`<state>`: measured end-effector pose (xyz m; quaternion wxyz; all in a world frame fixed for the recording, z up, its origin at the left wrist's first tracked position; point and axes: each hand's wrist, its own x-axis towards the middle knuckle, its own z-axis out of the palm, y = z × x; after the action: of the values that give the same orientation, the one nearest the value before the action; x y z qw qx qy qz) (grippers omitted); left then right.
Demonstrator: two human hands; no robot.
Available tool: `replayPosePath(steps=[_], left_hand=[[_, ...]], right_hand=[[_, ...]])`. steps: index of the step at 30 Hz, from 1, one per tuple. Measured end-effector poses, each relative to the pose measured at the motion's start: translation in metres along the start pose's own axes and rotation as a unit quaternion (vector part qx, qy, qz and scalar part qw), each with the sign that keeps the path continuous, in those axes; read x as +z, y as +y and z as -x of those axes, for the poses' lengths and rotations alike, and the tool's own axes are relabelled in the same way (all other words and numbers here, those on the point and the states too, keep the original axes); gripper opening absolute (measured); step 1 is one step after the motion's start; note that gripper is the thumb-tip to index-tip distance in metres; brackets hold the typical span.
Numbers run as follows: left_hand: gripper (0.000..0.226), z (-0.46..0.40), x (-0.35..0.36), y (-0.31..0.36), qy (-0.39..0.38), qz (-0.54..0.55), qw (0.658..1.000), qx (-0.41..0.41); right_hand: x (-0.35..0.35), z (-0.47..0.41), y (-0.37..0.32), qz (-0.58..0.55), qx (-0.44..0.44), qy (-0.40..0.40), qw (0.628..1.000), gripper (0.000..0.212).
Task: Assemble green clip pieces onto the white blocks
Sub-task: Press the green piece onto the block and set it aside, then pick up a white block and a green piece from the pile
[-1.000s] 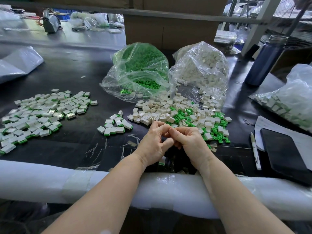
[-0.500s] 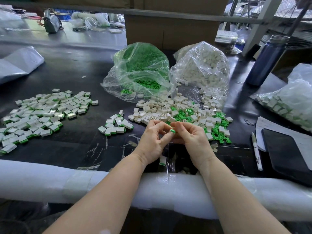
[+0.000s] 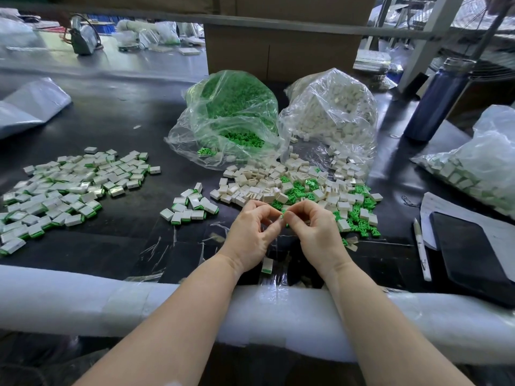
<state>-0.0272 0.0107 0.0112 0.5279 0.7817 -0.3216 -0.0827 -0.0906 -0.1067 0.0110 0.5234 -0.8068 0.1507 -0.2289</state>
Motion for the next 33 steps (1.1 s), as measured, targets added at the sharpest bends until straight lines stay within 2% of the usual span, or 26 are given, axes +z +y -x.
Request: replayPosePath(steps=[3, 8, 13, 15, 25, 28, 33], left_hand=[[0.011, 0.000, 0.000, -0.001, 0.041, -0.006, 0.999, -0.010], [0.017, -0.002, -0.004, -0.006, 0.182, -0.008, 0.982, -0.057], [0.022, -0.004, -0.013, -0.012, 0.298, -0.100, 0.945, -0.091], [0.024, -0.005, -0.014, -0.014, 0.302, -0.119, 0.938, -0.122], [0.033, -0.004, -0.010, -0.008, 0.224, -0.251, 0.916, -0.220], [0.034, -0.003, -0.009, -0.007, 0.218, -0.256, 0.920, -0.199], [0.024, 0.000, -0.005, -0.006, 0.243, -0.241, 0.935, -0.095]], right_hand=[[-0.001, 0.000, -0.001, 0.003, -0.007, 0.029, 1.000, 0.007], [-0.003, -0.002, 0.003, 0.061, -0.001, 0.083, 0.995, 0.007], [-0.004, -0.003, 0.005, 0.097, -0.010, 0.106, 0.990, 0.009], [-0.004, -0.003, 0.006, 0.108, -0.008, 0.107, 0.988, 0.009], [-0.005, -0.002, 0.007, 0.185, -0.009, 0.105, 0.977, 0.008], [-0.004, -0.003, 0.007, 0.219, -0.025, 0.090, 0.971, 0.006], [0.000, -0.003, 0.009, 0.295, -0.063, 0.039, 0.953, 0.022]])
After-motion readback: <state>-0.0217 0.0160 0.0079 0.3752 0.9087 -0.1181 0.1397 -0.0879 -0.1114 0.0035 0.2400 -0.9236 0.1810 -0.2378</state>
